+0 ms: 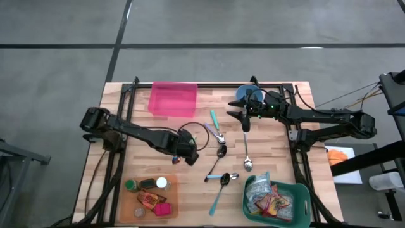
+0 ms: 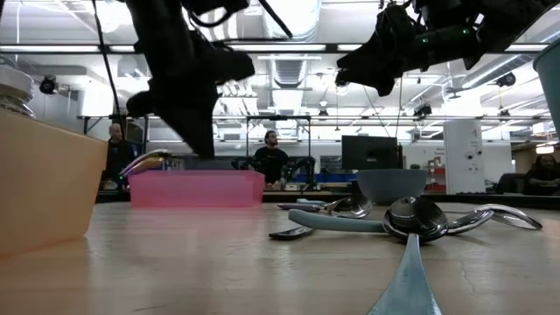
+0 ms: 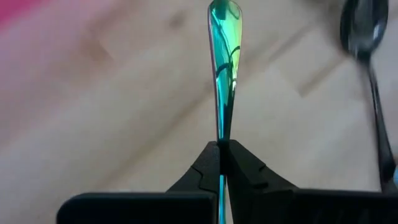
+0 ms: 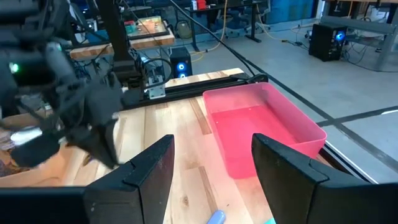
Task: Pick & Place Food Item
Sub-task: Put the purple spoon into the pink bin
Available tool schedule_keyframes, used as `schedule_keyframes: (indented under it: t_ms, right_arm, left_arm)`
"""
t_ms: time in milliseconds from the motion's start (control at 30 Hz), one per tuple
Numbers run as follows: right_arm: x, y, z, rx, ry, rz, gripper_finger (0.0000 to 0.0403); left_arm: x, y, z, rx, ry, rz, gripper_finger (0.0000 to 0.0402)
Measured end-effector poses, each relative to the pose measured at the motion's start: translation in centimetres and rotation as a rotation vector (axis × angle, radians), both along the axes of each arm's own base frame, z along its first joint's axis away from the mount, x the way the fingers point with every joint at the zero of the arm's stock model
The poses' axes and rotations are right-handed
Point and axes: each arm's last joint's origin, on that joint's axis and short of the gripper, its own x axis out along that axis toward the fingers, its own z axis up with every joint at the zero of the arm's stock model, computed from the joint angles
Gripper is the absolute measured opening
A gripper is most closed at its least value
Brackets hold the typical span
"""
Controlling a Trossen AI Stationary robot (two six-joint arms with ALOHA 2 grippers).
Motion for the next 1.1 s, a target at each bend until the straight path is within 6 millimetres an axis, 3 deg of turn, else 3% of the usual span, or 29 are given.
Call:
schedule_keyframes:
  t_ms: [300, 533, 800, 1100]
  right_arm:
    - [0.0, 0.0, 0.0, 0.000, 0.000, 0.000, 0.0211]
    - [0.0, 0.0, 0.0, 0.000, 0.000, 0.000, 0.0211]
    - [0.0, 0.0, 0.0, 0.000, 0.000, 0.000, 0.0211]
    - [0.0, 0.0, 0.0, 0.000, 0.000, 0.000, 0.0211]
  left_arm:
    - [-2.0, 2.6, 5.3, 0.301, -0.202, 0.150, 0.0005]
    - [-3.6, 6.1, 8.6, 0.431, -0.267, 0.234, 0.0005]
    - [-4.4, 13.1, 8.9, 0.474, -0.204, 0.391, 0.0005]
    - [-6.5, 20.7, 8.7, 0.304, -0.209, 0.414, 0.0005]
